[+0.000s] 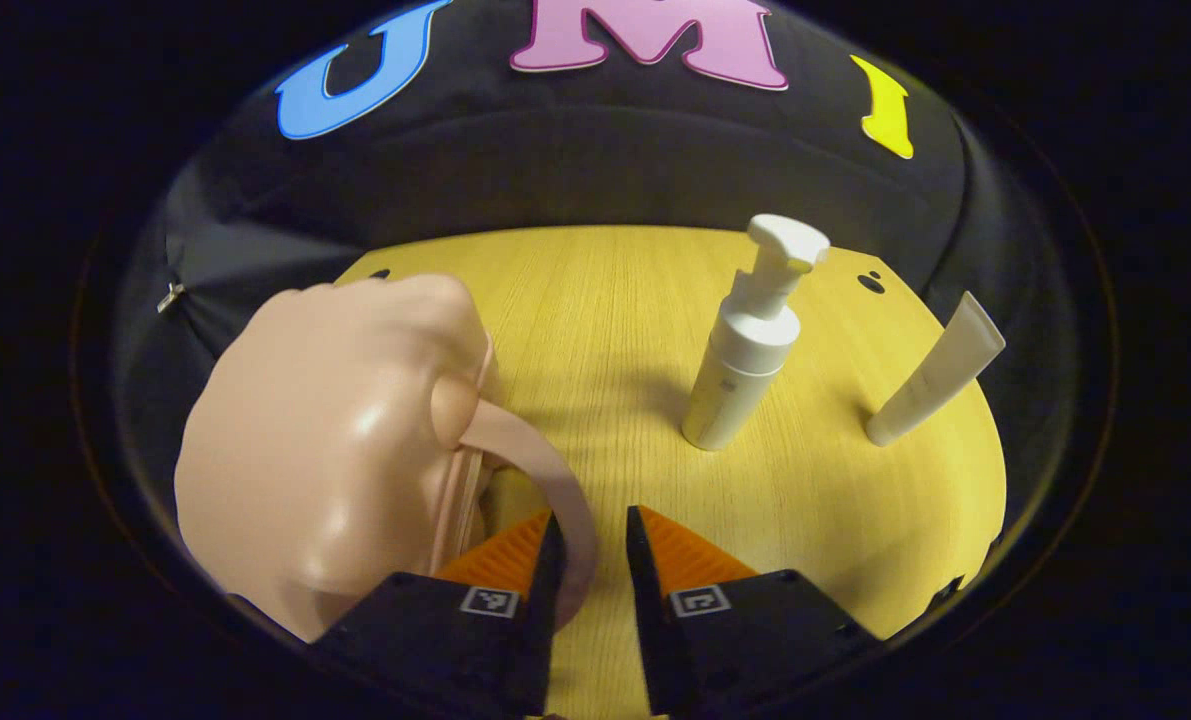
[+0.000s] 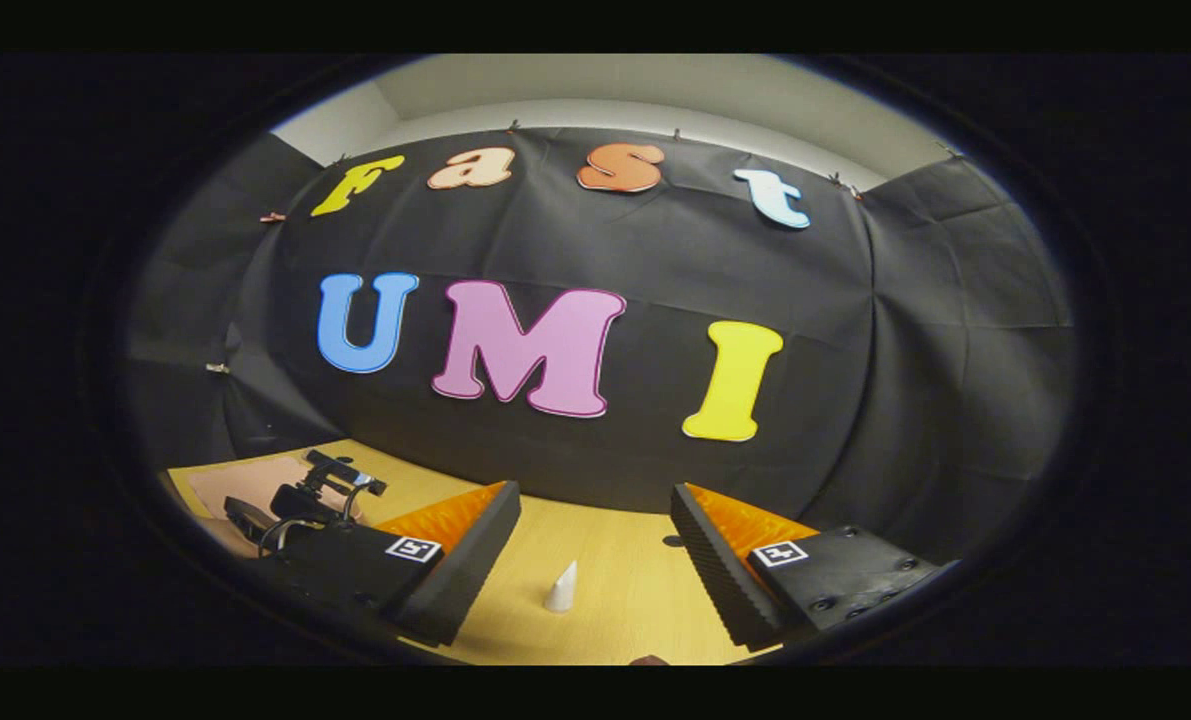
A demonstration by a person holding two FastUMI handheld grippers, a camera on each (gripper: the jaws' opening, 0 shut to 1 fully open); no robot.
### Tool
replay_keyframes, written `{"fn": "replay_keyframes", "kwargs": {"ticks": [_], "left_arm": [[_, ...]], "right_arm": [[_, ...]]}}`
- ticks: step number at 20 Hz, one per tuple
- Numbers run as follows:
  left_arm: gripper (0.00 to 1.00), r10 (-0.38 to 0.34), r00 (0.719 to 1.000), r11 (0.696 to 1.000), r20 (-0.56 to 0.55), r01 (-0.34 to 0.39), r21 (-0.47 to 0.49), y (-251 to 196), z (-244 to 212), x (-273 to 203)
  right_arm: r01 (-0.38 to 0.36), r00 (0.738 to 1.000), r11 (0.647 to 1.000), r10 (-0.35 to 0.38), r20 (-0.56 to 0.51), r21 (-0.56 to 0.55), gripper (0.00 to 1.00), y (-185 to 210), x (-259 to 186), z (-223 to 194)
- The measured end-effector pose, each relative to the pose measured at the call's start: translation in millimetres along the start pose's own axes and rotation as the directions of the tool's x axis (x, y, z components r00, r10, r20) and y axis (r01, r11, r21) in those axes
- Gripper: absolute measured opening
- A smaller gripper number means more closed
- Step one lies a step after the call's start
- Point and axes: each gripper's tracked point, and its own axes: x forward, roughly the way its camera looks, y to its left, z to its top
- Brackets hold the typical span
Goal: First open the suitcase, pack the skin care products into it, and then close the suitcase.
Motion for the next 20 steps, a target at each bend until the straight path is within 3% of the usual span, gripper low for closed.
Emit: {"fn": "replay_keyframes", "kwargs": {"ticks": [1, 4, 6, 11, 16, 20], "left_arm": [[0.19, -0.019, 1.000, 1.000, 0.003, 0.019, 0.008, -3.1, 1.5, 0.5], [0.12, -0.025, 0.999, 0.998, 0.041, 0.022, 0.063, -2.5, 20.5, -19.4], [0.10, -0.028, 0.998, 0.999, 0.051, 0.026, 0.048, 2.8, 34.7, -39.3], [0.06, -0.113, 0.988, 0.994, 0.105, 0.112, 0.013, 38.8, 90.7, -107.6], [0.06, -0.154, 0.977, 0.987, 0.148, 0.159, -0.020, 134.8, 141.7, -176.8], [0.06, -0.081, 0.979, 0.995, 0.186, 0.090, -0.039, 243.2, 155.1, -196.4]], "right_arm": [[-0.011, 1.000, 1.000, 0.011, -0.005, 0.009, 0.97, -0.8, 4.9, -3.1], [-0.037, 0.999, 0.999, 0.037, -0.018, 0.022, 0.97, 0.1, 16.2, -14.1], [-0.045, 0.999, 0.998, 0.045, -0.018, 0.033, 0.96, 2.5, 19.6, -15.7], [-0.032, 0.999, 0.998, 0.033, -0.012, 0.055, 0.96, 14.3, 24.0, -17.0], [0.004, 1.000, 0.998, -0.004, 0.011, 0.061, 0.96, 35.5, 24.0, -2.1], [0.019, 1.000, 0.997, -0.020, 0.017, 0.077, 0.96, 65.1, 25.9, 8.7]]}}
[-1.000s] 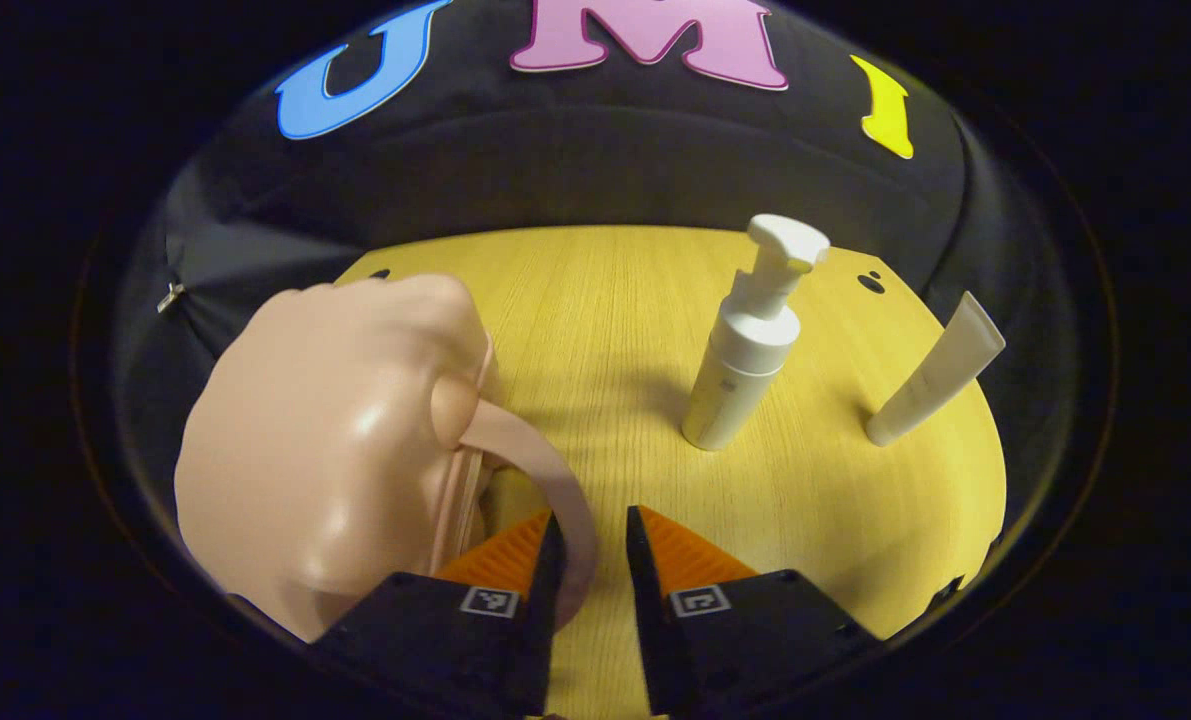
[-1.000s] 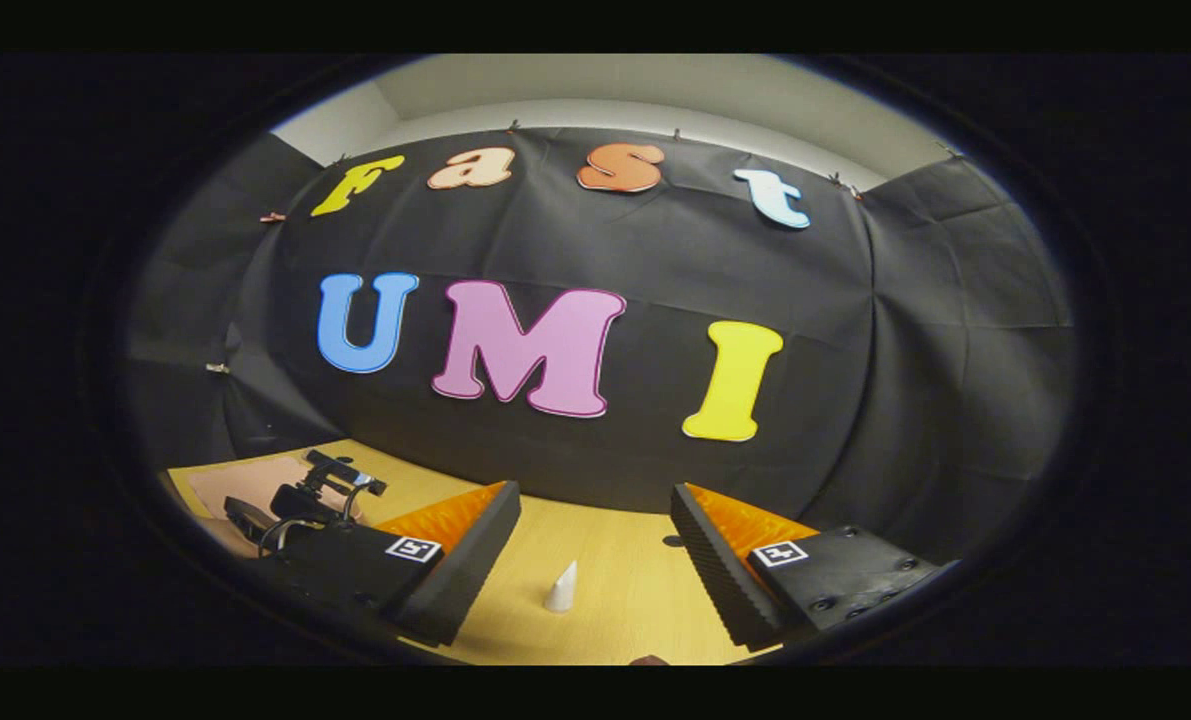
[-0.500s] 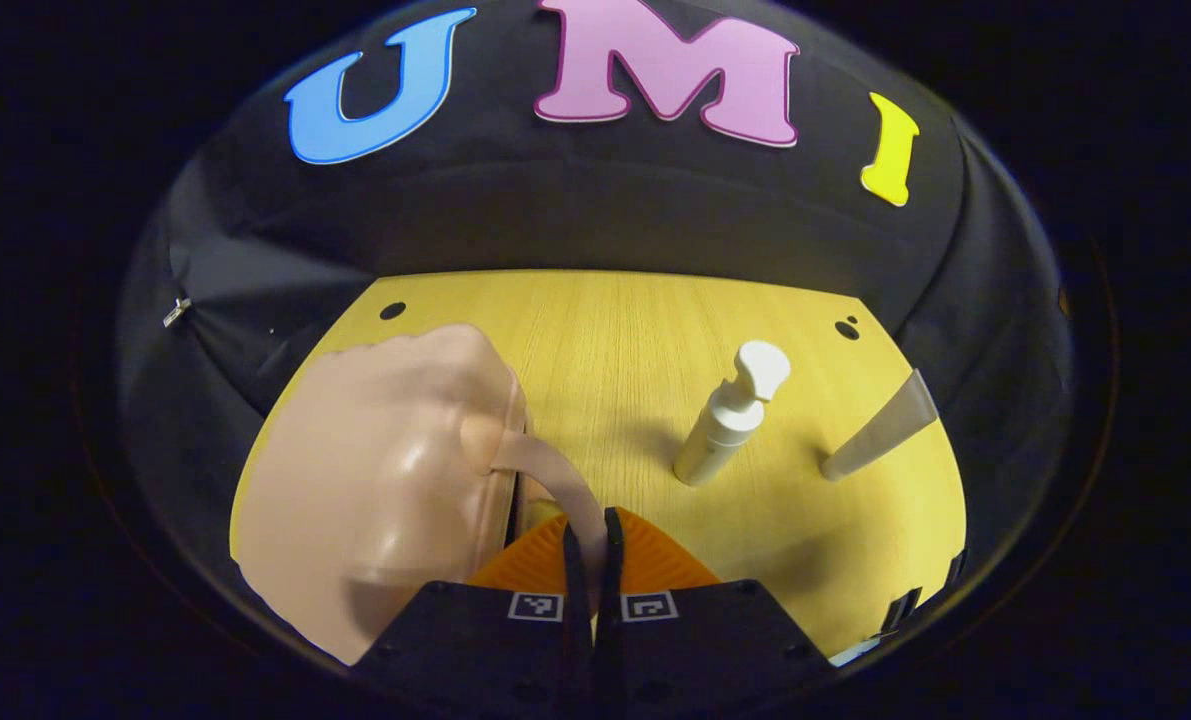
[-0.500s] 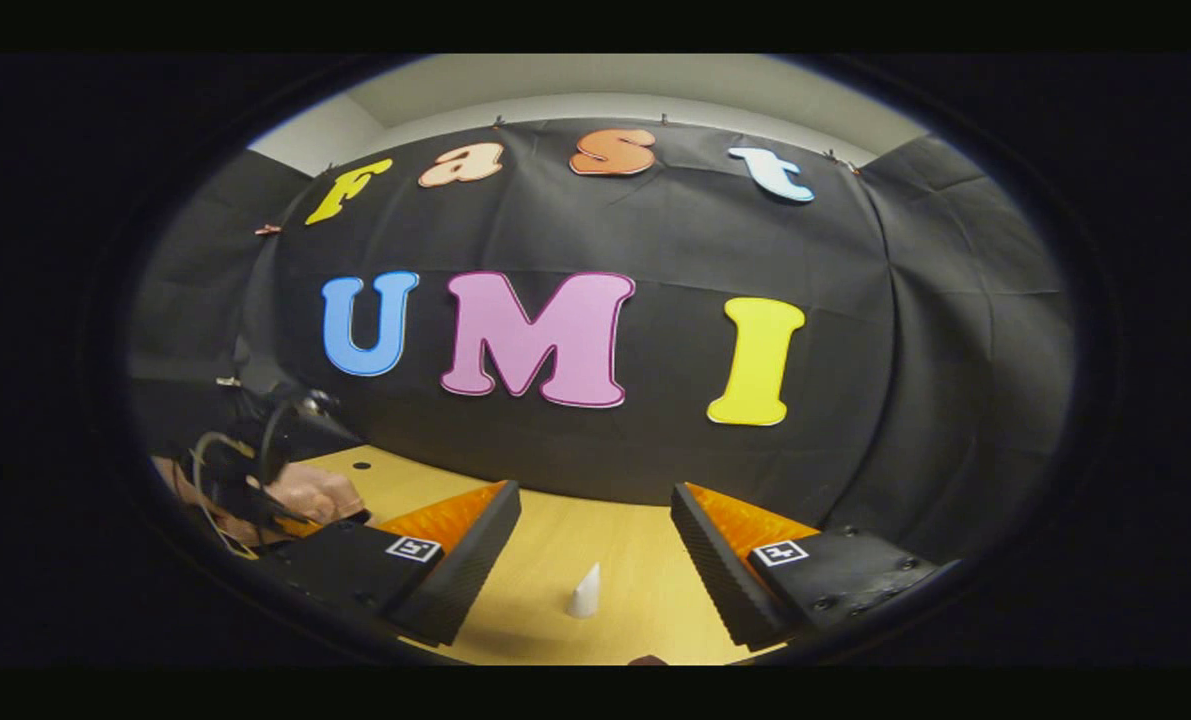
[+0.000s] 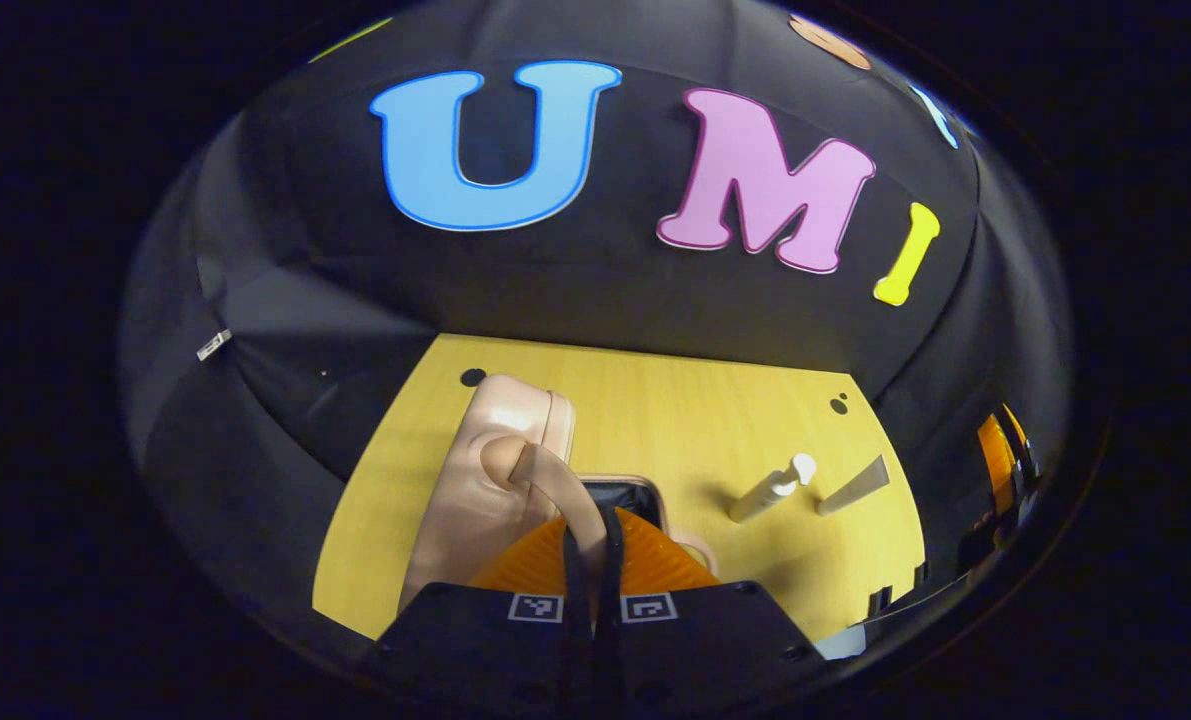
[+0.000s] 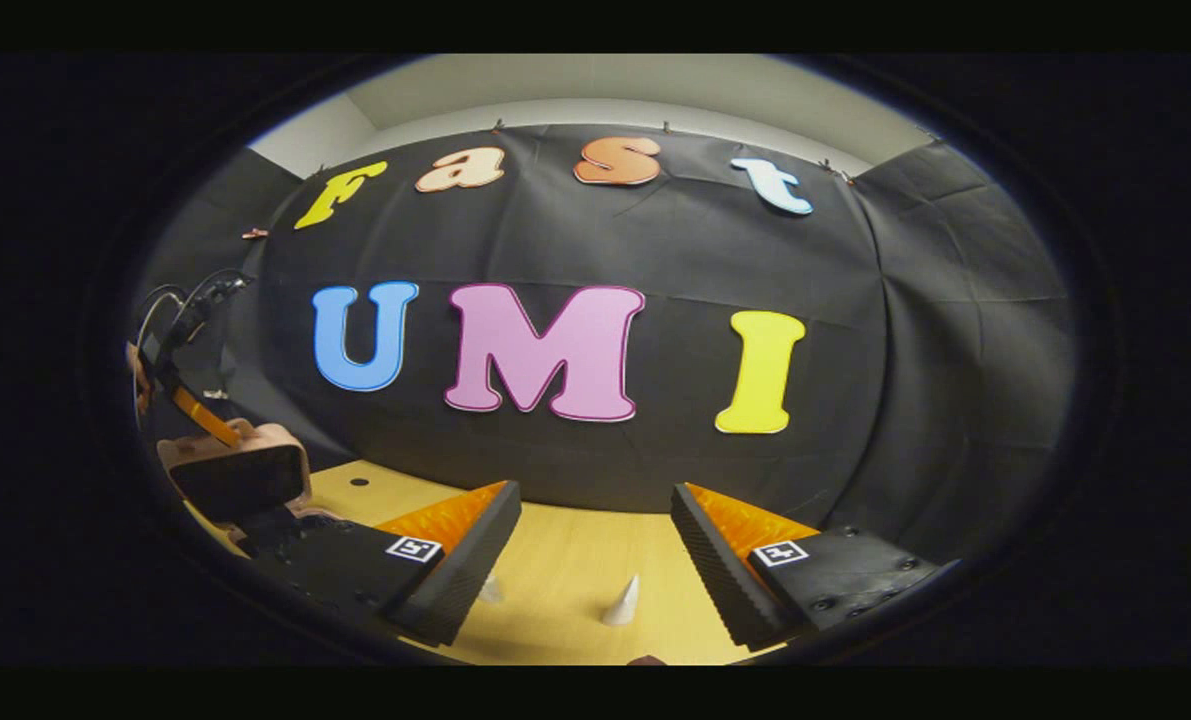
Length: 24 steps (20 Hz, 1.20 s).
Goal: First open the suitcase, pack the skin care products into it, and then close the suitcase.
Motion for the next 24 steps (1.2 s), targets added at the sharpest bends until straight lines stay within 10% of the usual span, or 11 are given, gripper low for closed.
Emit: {"fn": "replay_keyframes", "kwargs": {"ticks": [11, 20, 22, 24], "left_arm": [[0.06, 0.274, 0.958, 0.960, -0.081, -0.278, -0.037, 303.4, -56.2, 70.5], [0.08, 0.220, 0.959, 0.970, -0.178, -0.234, -0.059, 370.1, -147.7, 185.8], [0.18, 0.234, 0.964, 0.971, -0.124, -0.239, -0.025, 371.9, -130.7, 175.7], [0.68, 0.229, 0.973, 0.973, -0.017, -0.229, 0.003, 353.8, -97.0, 164.9]], "right_arm": [[0.055, 0.998, 0.998, -0.055, -0.041, 0.009, 0.96, 73.3, 7.6, 3.1], [0.151, 0.967, 0.988, -0.157, -0.203, -0.046, 0.97, 70.6, -3.7, -41.4], [0.166, 0.958, 0.985, -0.174, -0.229, -0.052, 0.96, 67.5, -5.3, -53.7], [0.174, 0.953, 0.983, -0.182, -0.241, -0.054, 0.97, 63.9, -7.1, -64.1]]}}
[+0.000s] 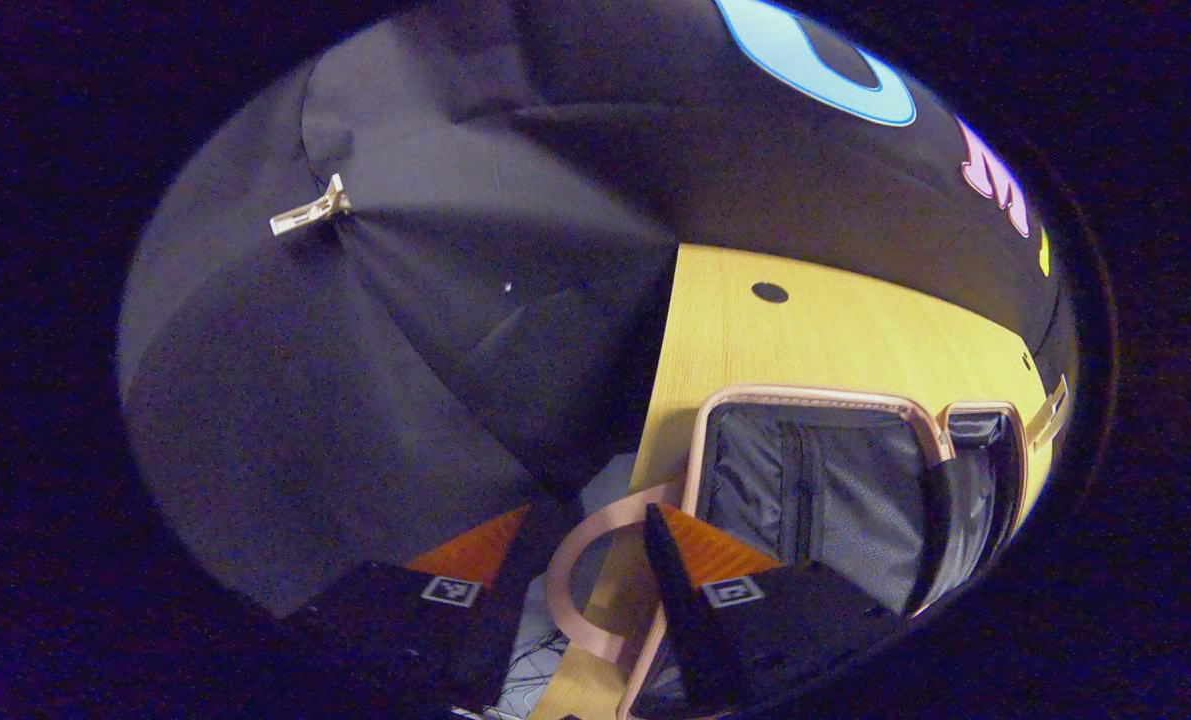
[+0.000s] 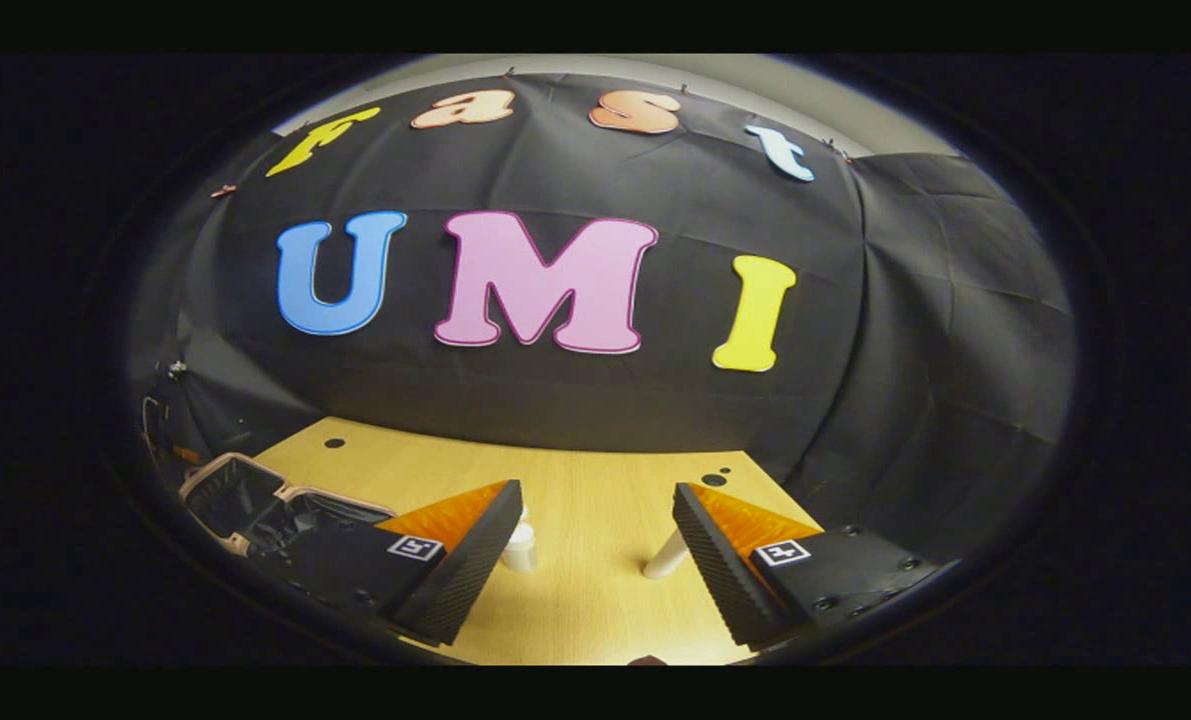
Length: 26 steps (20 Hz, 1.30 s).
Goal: First open the suitcase, pack the skin care products into it, and then close the suitcase.
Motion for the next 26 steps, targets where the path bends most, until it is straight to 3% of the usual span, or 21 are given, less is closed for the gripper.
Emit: {"fn": "replay_keyframes", "kwargs": {"ticks": [1, 2, 6, 7, 9, 12, 14, 17, 20, 23, 26], "left_arm": [[0.93, -0.014, 0.998, 0.999, 0.063, 0.012, 0.030, -11.5, 18.6, -14.5], [0.99, -0.040, 0.990, 0.998, 0.137, 0.033, 0.054, -31.7, 38.4, -31.1], [0.97, -0.275, 0.917, 0.957, 0.287, 0.232, 0.177, -173.6, 74.8, -112.9], [0.98, -0.342, 0.891, 0.934, 0.298, 0.286, 0.215, -220.7, 71.2, -131.0], [0.97, -0.466, 0.834, 0.878, 0.296, 0.396, 0.268, -319.3, 61.3, -161.3], [0.97, -0.604, 0.759, 0.792, 0.242, 0.540, 0.283, -446.1, 32.3, -194.9], [0.98, -0.630, 0.754, 0.767, 0.185, 0.567, 0.299, -516.8, -0.4, -192.5], [0.98, -0.623, 0.774, 0.763, 0.113, 0.568, 0.309, -582.1, -31.8, -166.6], [0.98, -0.597, 0.798, 0.776, 0.085, 0.546, 0.316, -623.3, -45.0, -129.4], [0.99, -0.591, 0.804, 0.775, 0.066, 0.543, 0.325, -657.9, -50.7, -97.6], [0.98, -0.543, 0.834, 0.811, 0.092, 0.493, 0.315, -668.2, -44.4, -70.9]], "right_arm": [[0.006, 1.000, 1.000, -0.006, -0.006, -0.001, 0.97, -2.4, 0.8, -5.0], [0.013, 1.000, 1.000, -0.013, -0.013, -0.001, 0.96, -5.1, 3.0, -11.9], [0.037, 0.999, 0.999, -0.036, -0.032, 0.015, 0.97, -19.5, 10.3, -34.4], [0.042, 0.998, 0.999, -0.042, -0.039, 0.014, 0.94, -24.9, 11.7, -40.8], [0.046, 0.997, 0.999, -0.045, -0.056, 0.011, 0.96, -37.1, 17.6, -58.0], [0.032, 0.994, 0.999, -0.030, -0.103, 0.011, 0.97, -50.4, 34.2, -90.1], [0.012, 0.992, 1.000, -0.011, -0.128, 0.010, 0.97, -54.4, 49.0, -108.9], [-0.016, 0.987, 1.000, 0.015, -0.161, -0.004, 0.97, -62.7, 68.8, -133.6], [-0.048, 0.980, 0.999, 0.049, -0.191, 0.011, 0.97, -65.9, 90.3, -160.3], [-0.084, 0.977, 0.996, 0.082, -0.198, -0.003, 0.97, -62.0, 115.7, -178.4], [-0.105, 0.971, 0.994, 0.102, -0.215, -0.004, 0.98, -56.7, 139.7, -198.8]]}}
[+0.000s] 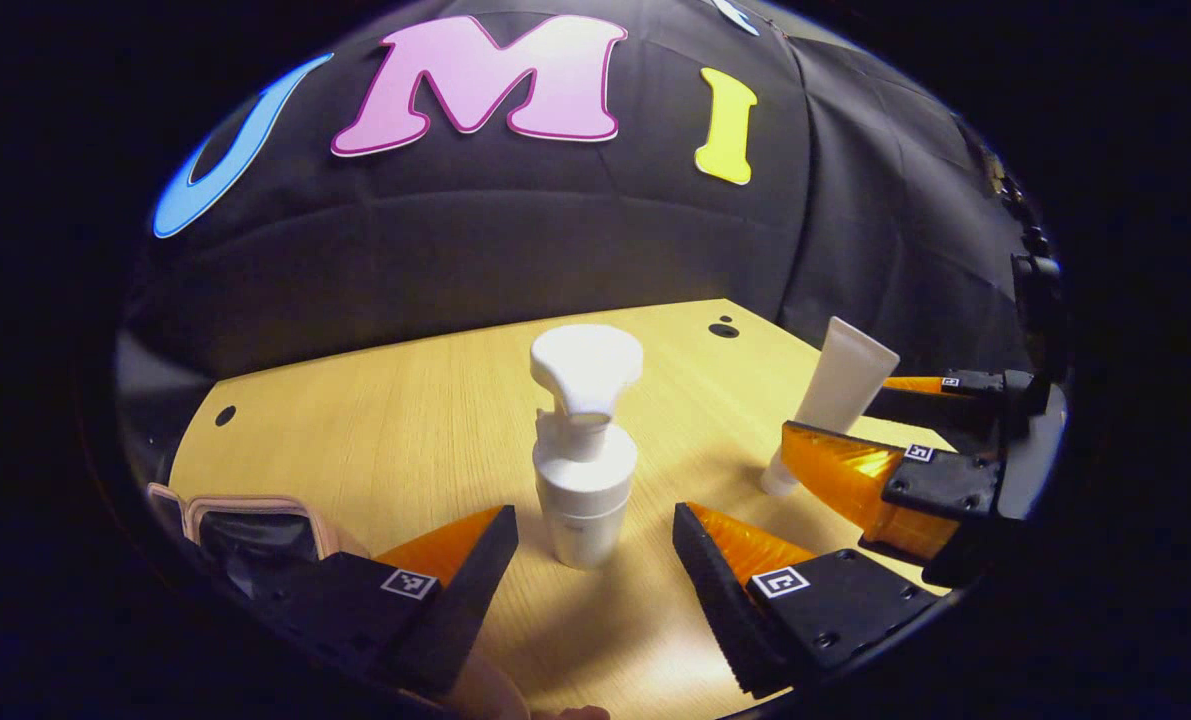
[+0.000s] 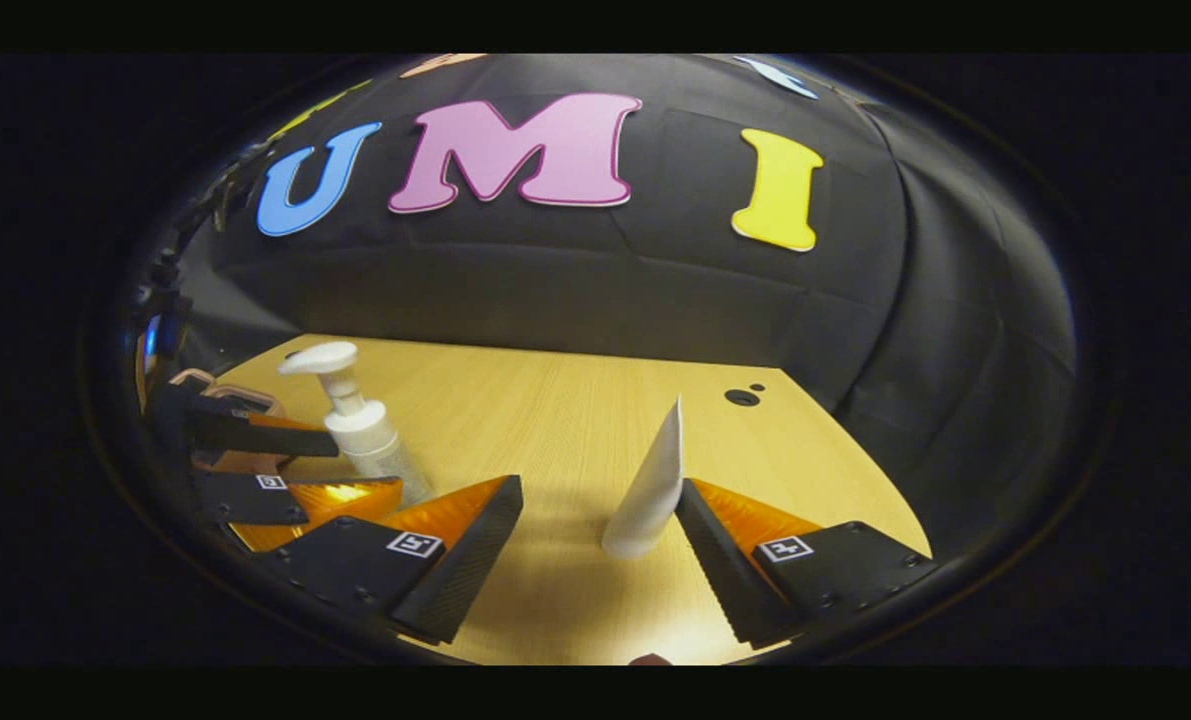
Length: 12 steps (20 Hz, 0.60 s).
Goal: First open the suitcase, pack the skin care products into it, and then close the suitcase.
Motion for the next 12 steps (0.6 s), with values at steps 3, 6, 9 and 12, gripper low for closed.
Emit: {"fn": "replay_keyframes", "kwargs": {"ticks": [3, 6, 9, 12], "left_arm": [[0.99, 0.025, 1.000, 1.000, -0.009, -0.025, 0.005, 3.7, -0.7, 27.9], [0.98, 0.015, 1.000, 1.000, -0.016, -0.015, 0.018, -2.6, -1.6, 44.9], [0.59, 0.046, 0.997, 0.999, -0.067, -0.046, 0.011, 2.3, -2.7, 40.8], [0.55, 0.042, 0.996, 0.999, -0.073, -0.044, -0.023, 10.0, 10.7, 9.9]], "right_arm": [[0.008, 1.000, 1.000, -0.008, -0.002, 0.019, 0.98, -7.6, 24.0, -5.9], [0.019, 1.000, 0.999, -0.019, -0.009, 0.026, 0.96, -14.1, 42.6, -13.0], [0.037, 0.999, 0.999, -0.035, -0.032, 0.034, 0.50, -23.0, 45.3, -16.0], [0.023, 0.999, 0.997, -0.019, -0.043, 0.080, 0.29, -22.4, 26.0, -7.2]]}}
